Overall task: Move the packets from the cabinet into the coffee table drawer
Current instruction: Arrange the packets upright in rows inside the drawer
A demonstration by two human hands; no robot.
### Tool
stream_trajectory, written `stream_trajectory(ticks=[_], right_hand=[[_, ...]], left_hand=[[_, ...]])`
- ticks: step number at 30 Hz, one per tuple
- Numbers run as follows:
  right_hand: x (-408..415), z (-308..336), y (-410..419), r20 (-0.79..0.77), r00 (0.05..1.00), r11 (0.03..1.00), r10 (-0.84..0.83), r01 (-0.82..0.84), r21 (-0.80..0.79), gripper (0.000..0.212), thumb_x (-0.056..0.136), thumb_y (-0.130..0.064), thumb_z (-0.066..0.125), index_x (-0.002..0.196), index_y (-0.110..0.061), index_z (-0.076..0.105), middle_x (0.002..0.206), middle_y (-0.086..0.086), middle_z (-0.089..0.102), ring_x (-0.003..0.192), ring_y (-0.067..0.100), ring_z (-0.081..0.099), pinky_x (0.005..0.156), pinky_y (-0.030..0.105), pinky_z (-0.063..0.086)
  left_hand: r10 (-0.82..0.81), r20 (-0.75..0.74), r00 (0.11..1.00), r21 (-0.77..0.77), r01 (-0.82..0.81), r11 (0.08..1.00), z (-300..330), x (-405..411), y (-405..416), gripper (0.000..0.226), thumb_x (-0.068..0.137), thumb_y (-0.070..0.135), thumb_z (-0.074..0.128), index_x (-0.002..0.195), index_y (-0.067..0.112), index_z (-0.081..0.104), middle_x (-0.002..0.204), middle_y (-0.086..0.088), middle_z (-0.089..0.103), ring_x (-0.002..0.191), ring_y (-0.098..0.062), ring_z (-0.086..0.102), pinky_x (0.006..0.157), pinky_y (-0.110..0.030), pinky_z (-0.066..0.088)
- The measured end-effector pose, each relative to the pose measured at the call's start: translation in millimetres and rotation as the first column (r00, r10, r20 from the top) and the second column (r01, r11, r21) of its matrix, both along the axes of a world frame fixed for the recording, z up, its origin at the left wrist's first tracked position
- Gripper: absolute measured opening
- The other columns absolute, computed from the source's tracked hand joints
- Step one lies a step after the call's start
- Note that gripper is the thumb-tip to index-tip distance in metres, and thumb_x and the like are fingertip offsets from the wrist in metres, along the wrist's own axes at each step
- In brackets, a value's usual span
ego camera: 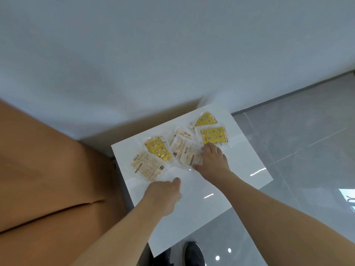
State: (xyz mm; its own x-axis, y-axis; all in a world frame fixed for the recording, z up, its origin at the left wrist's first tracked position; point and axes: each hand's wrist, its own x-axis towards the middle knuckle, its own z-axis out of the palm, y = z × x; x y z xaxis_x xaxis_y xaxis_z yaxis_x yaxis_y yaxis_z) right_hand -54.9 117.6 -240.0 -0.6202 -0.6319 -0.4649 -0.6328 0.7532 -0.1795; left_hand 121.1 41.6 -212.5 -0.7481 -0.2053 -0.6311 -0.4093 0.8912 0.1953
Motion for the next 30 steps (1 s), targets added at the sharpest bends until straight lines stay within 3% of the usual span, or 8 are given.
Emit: stream_trajectory(ticks=[4,8,12,16,20,23,26,30], right_hand=[[0,-2,-4,-0.027,1.000,1.000,-0.015,0.016,0.023,0.076,0.080,-0.052,0.067,0.137,-0.014,0.033,0.130,0.007,0.042,0.121,0.028,0.041,0.104,0.040,0.034],[3,1,1,-0.004,1.000,0.997,-0.013,0.014,0.078,0.045,0.085,-0.043,0.058,0.118,-0.013,0.049,0.113,0.006,0.048,0.109,0.027,0.046,0.094,0.035,0.038],[1,10,16,0.180,0.983,0.999,-0.044,0.039,0.032,0.017,0.090,-0.031,0.058,0.096,-0.016,0.052,0.096,0.002,0.056,0.090,0.023,0.057,0.075,0.033,0.046],[-9,23,15,0.263,0.965,0.997,-0.008,0.029,-0.075,0.017,0.093,-0.030,0.056,0.102,-0.015,0.056,0.098,0.002,0.056,0.089,0.021,0.057,0.079,0.037,0.051],[-11,19,-16,0.229,0.970,0.988,0.075,-0.042,-0.146,0.028,0.094,-0.024,0.058,0.116,-0.007,0.057,0.125,0.006,0.047,0.115,0.026,0.047,0.097,0.039,0.045],[0,8,-37,0.222,0.965,0.989,0.138,-0.124,-0.074,0.042,0.092,-0.029,0.059,0.129,-0.010,0.052,0.152,0.006,0.022,0.137,0.032,0.025,0.111,0.044,0.029],[12,-4,-46,0.109,0.978,0.984,0.176,-0.177,0.003,0.040,0.089,-0.033,0.060,0.125,-0.017,0.053,0.152,0.007,0.014,0.140,0.033,0.016,0.115,0.046,0.018],[19,-7,-47,-0.014,0.990,0.989,0.137,-0.136,0.055,0.042,0.086,-0.033,0.061,0.125,-0.021,0.049,0.135,0.008,0.029,0.128,0.033,0.028,0.111,0.043,0.018]], left_hand=[[0.112,-0.007,0.994,0.111,-0.110,0.988,11,-4,-35,0.030,0.091,0.014,0.050,0.120,0.014,0.041,0.089,-0.001,0.054,0.085,-0.025,0.057,0.065,-0.034,0.041],[0.049,0.001,0.999,0.022,-0.049,0.999,20,-11,-77,0.025,0.091,0.022,0.054,0.115,0.019,0.060,0.112,0.000,0.063,0.105,-0.023,0.059,0.079,-0.033,0.048],[-0.157,-0.037,0.987,-0.152,0.149,0.977,9,-19,-100,0.026,0.090,0.023,0.059,0.115,0.024,0.065,0.129,0.000,0.045,0.121,-0.023,0.039,0.088,-0.035,0.042],[-0.244,-0.021,0.970,-0.233,0.233,0.944,-13,-14,-102,0.040,0.087,0.022,0.063,0.126,0.026,0.058,0.152,-0.006,0.024,0.138,-0.030,0.023,0.104,-0.041,0.035],[-0.205,-0.076,0.976,-0.270,0.178,0.946,-30,3,-96,0.063,0.083,0.033,0.063,0.137,0.019,0.034,0.136,-0.007,0.039,0.123,-0.028,0.036,0.104,-0.038,0.033],[-0.175,-0.056,0.983,-0.261,0.154,0.953,-35,9,-98,0.075,0.077,0.052,0.067,0.135,0.017,0.036,0.126,-0.004,0.046,0.113,-0.026,0.046,0.099,-0.038,0.035],[-0.161,-0.019,0.987,-0.268,0.151,0.952,-37,10,-97,0.062,0.079,0.057,0.063,0.123,0.017,0.049,0.120,-0.003,0.052,0.105,-0.024,0.053,0.087,-0.037,0.040],[-0.116,-0.034,0.993,-0.273,0.103,0.957,-38,11,-93,0.055,0.081,0.056,0.062,0.119,0.017,0.053,0.112,-0.002,0.058,0.096,-0.023,0.059,0.081,-0.037,0.041]])
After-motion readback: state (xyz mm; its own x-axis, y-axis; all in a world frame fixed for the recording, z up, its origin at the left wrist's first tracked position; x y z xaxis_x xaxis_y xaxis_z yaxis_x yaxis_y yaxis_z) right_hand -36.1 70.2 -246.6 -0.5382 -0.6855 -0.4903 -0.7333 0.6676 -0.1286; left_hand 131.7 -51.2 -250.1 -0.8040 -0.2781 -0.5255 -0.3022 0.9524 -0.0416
